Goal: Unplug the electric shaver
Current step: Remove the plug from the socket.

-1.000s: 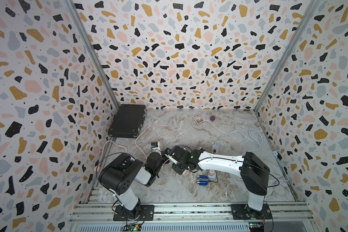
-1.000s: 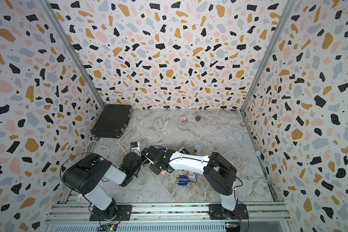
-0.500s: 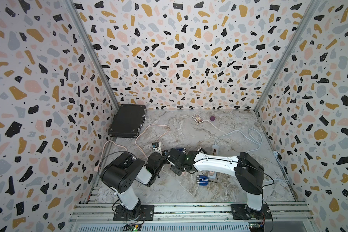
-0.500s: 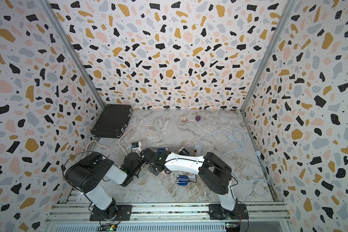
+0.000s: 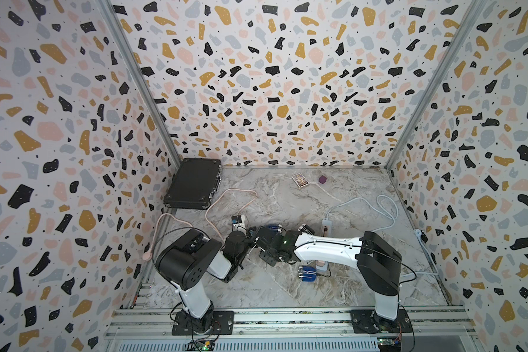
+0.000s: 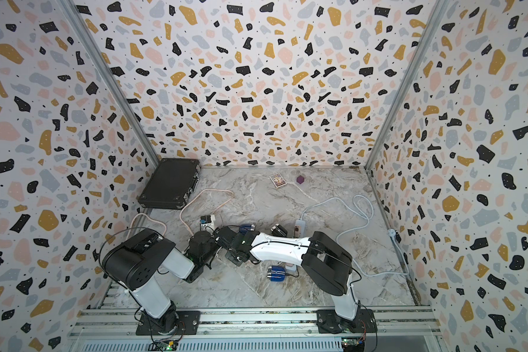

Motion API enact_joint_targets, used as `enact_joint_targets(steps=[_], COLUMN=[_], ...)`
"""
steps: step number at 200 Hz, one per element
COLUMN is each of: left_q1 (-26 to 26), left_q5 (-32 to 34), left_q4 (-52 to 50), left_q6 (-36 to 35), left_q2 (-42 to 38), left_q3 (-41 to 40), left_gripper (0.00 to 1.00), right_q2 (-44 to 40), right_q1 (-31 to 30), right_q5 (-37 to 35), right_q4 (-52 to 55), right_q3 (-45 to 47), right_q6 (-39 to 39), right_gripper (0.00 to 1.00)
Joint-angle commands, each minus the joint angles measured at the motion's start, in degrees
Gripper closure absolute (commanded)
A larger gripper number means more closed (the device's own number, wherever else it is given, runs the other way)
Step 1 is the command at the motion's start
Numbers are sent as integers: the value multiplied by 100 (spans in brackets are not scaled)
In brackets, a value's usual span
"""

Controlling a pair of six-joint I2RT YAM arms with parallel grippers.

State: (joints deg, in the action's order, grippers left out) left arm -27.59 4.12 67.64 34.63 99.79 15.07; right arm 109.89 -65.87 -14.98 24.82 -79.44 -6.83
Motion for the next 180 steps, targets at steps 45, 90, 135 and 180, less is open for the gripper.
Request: enact_joint_targets(steps=[45, 90, 135, 180], left_q1=[-194, -215, -238, -255], left_q5=[-148, -120, -46, -69], left_q4=[-1957, -1952, -1965, -2156], left_q6=[24, 23, 17, 38], left_q2=[453, 471, 436, -60], left_q3=[-249, -239, -250, -273], left_gripper=[100, 100, 100, 100], right_q2=[-800, -933, -863, -606], right_q1=[-5, 4, 5, 12], right_q5=[-512, -445, -367, -295], right_q4=[-1098, -1066, -868, -768], right_q3=[-562, -648, -932, -889], right_q6=[-38, -33, -29, -102], right_gripper=[100, 100, 100, 100])
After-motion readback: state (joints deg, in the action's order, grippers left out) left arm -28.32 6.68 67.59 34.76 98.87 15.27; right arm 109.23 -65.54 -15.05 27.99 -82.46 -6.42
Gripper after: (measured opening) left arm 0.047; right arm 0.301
